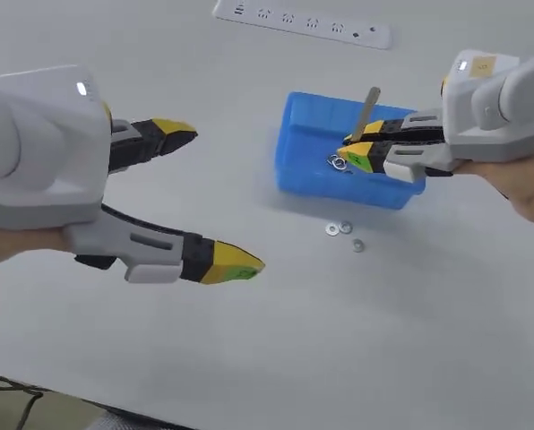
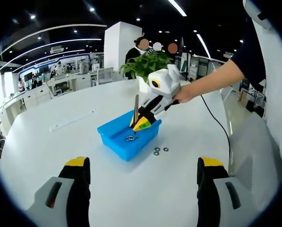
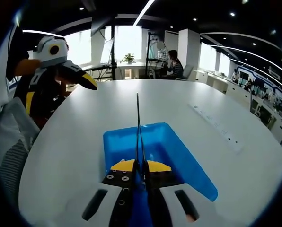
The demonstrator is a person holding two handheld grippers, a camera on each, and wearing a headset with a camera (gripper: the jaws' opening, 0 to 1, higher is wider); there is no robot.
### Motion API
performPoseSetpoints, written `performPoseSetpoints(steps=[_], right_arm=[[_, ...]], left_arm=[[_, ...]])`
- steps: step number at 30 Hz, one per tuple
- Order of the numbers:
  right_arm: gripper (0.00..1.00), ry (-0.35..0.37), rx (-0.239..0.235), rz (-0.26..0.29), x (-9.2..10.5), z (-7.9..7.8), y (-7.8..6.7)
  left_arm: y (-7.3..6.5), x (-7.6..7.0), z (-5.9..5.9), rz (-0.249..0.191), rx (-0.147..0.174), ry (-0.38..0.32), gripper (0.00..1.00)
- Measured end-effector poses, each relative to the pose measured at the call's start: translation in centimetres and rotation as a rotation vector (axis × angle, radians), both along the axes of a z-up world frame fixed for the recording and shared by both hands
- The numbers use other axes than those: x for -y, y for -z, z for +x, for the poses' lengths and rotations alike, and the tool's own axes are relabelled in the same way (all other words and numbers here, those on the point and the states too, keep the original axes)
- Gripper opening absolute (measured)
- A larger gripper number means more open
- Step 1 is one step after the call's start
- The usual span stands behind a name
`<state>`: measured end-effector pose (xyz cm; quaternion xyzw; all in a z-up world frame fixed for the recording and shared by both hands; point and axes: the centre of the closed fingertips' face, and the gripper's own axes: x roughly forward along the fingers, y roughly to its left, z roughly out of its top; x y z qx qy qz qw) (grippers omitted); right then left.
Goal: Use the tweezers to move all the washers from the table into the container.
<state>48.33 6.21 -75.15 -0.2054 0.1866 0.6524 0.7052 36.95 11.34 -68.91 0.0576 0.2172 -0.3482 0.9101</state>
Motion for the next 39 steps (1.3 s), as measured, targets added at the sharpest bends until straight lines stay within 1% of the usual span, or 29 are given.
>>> performPoseSetpoints(steps=[1,3,5,6,7,8,9,10,11,12,13,15,16,17,18,19,21,23,25,26,28,30,31,33,34,35,36,37,39], right_arm=[[0.08,-0.008,0.007,-0.005,-0.1,0.0,0.0],[0.08,-0.017,0.007,-0.004,-0.3,-0.2,-0.3],[0.08,-0.024,0.02,-0.007,-0.5,-0.2,-0.5],[0.08,-0.026,0.02,0.0,-0.6,-0.3,-0.8],[0.08,-0.027,0.021,0.001,-0.6,-0.3,-0.9],[0.08,-0.029,0.027,-0.001,-0.7,-0.3,-1.0],[0.08,-0.036,0.038,-0.01,-0.7,-0.3,-1.0],[0.08,-0.038,0.038,-0.012,-0.7,-0.4,-1.1],[0.08,-0.04,0.04,-0.012,-0.7,-0.4,-1.1],[0.08,-0.041,0.042,-0.014,-0.7,-0.4,-1.2],[0.08,-0.044,0.045,-0.017,-0.6,-0.5,-1.2],[0.08,-0.05,0.046,-0.019,-0.6,-0.6,-1.3],[0.08,-0.053,0.053,-0.024,-0.5,-0.6,-1.3],[0.08,-0.055,0.052,-0.027,-0.4,-0.7,-1.3],[0.08,-0.055,0.052,-0.026,-0.3,-0.7,-1.4],[0.08,-0.056,0.053,-0.028,-0.2,-0.8,-1.3],[0.08,-0.058,0.055,-0.033,0.0,-0.8,-1.3],[0.08,-0.063,0.052,-0.039,0.2,-1.0,-1.2],[0.08,-0.067,0.054,-0.042,0.3,-1.0,-1.2],[0.08,-0.067,0.053,-0.04,0.4,-1.0,-1.2],[0.08,-0.067,0.055,-0.04,0.5,-1.0,-1.2],[0.08,-0.062,0.05,-0.036,0.5,-0.9,-1.3],[0.08,-0.061,0.05,-0.036,0.6,-0.9,-1.2],[0.08,-0.061,0.047,-0.034,0.6,-0.9,-1.2],[0.08,-0.062,0.047,-0.033,0.6,-0.9,-1.2],[0.08,-0.062,0.044,-0.034,0.7,-0.9,-1.2],[0.08,-0.068,0.034,-0.032,0.7,-1.1,-1.1],[0.08,-0.07,0.036,-0.033,0.7,-1.1,-1.1],[0.08,-0.075,0.039,-0.038,0.6,-1.2,-0.9]], left_arm=[[-0.4,0.1,0.7,-0.022,0.015,-0.01,0.99],[-1.0,0.3,1.5,-0.033,0.026,-0.007,0.98],[-1.6,0.9,2.6,-0.043,0.056,0.007,0.94],[-1.6,1.1,3.2,-0.055,0.053,0.008,0.93],[-1.5,1.2,3.4,-0.06,0.047,0.009,0.93],[-1.2,1.4,3.9,-0.064,0.027,0.02,0.93],[-1.3,1.6,4.2,-0.055,0.035,0.031,0.92],[-1.5,2.0,4.6,-0.055,0.043,0.049,0.9],[-1.7,2.3,4.8,-0.058,0.041,0.064,0.87],[-1.9,2.8,5.3,-0.048,0.055,0.1,0.83],[-2.0,3.0,5.6,-0.028,0.066,0.131,0.75],[-2.3,3.7,6.5,-0.015,0.054,0.158,0.68],[-2.4,3.8,7.0,-0.013,0.057,0.172,0.68],[-2.7,4.2,7.5,-0.016,0.061,0.193,0.68],[-3.1,5.0,7.5,-0.016,0.062,0.21,0.65],[-3.2,5.5,7.8,-0.005,0.064,0.241,0.62],[-3.1,6.1,8.5,0.008,0.075,0.268,0.58],[-2.8,6.6,8.8,0.005,0.056,0.297,0.55],[-2.3,6.9,9.3,0.023,0.053,0.32,0.5],[-2.4,7.6,9.2,0.026,0.049,0.331,0.47],[-2.4,8.8,9.2,0.045,0.067,0.357,0.41],[-2.4,9.2,9.4,0.038,0.055,0.369,0.4],[-2.4,9.4,9.5,0.045,0.059,0.377,0.39],[-2.6,9.7,9.6,0.048,0.068,0.387,0.33],[-2.6,9.2,10.2,0.052,0.08,0.394,0.29],[-2.6,9.2,10.3,0.062,0.094,0.4,0.23],[-2.5,9.1,10.3,0.077,0.098,0.414,0.21],[-2.4,9.1,10.1,0.077,0.088,0.424,0.21],[-2.3,9.2,9.9,0.078,0.084,0.445,0.19]])
